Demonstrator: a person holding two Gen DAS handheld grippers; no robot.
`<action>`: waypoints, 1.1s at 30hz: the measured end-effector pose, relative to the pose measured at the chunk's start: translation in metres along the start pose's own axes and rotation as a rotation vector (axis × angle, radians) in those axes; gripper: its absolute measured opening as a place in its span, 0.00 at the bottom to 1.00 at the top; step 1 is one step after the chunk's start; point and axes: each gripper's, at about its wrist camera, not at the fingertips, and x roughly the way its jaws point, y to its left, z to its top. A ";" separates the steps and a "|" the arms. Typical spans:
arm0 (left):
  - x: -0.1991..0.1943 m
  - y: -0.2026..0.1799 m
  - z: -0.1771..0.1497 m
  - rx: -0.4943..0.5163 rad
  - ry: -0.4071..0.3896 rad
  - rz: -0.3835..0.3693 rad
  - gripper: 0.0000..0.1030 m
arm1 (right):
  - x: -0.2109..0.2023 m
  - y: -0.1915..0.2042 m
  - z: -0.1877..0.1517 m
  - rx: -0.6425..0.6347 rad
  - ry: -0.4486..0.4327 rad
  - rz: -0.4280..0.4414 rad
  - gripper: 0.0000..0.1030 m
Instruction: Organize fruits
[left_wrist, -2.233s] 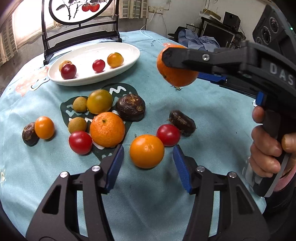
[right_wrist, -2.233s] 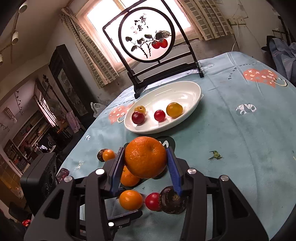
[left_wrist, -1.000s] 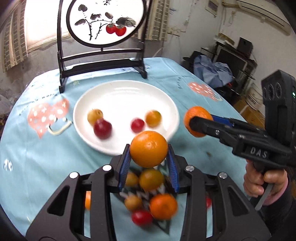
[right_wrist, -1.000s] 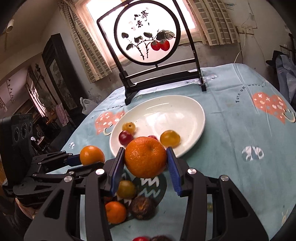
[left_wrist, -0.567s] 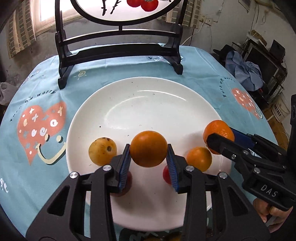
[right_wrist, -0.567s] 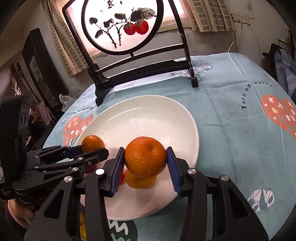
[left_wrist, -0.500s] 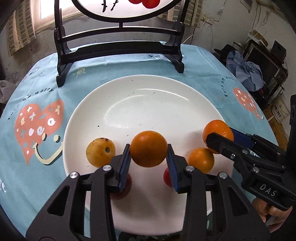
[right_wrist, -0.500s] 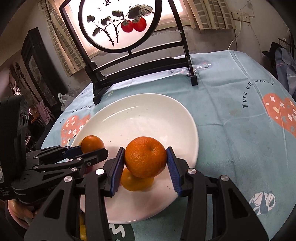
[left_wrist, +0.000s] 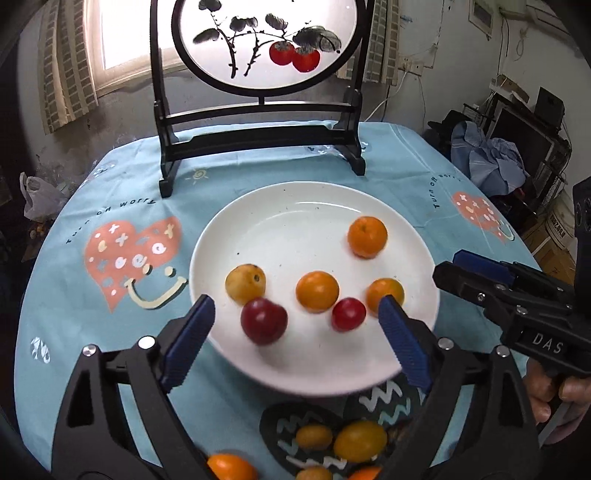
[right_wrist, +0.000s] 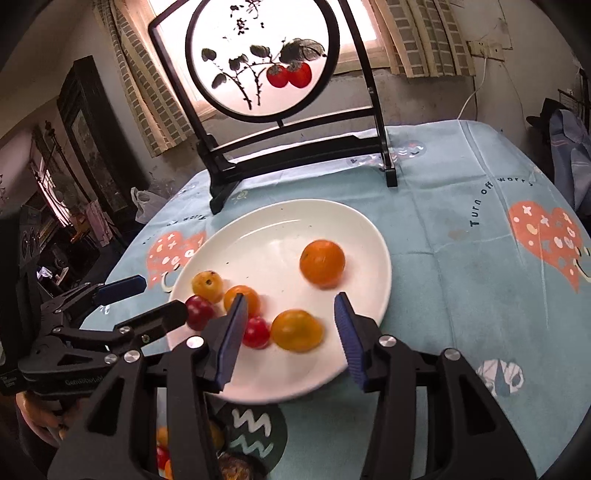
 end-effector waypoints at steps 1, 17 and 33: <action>-0.010 0.003 -0.008 -0.009 0.000 -0.010 0.92 | -0.009 0.003 -0.007 -0.007 0.000 0.013 0.54; -0.067 0.009 -0.177 -0.031 0.056 -0.072 0.93 | -0.085 0.008 -0.145 0.085 0.046 0.053 0.56; -0.075 0.010 -0.187 -0.023 0.027 -0.090 0.93 | -0.066 -0.004 -0.160 0.193 0.127 0.032 0.48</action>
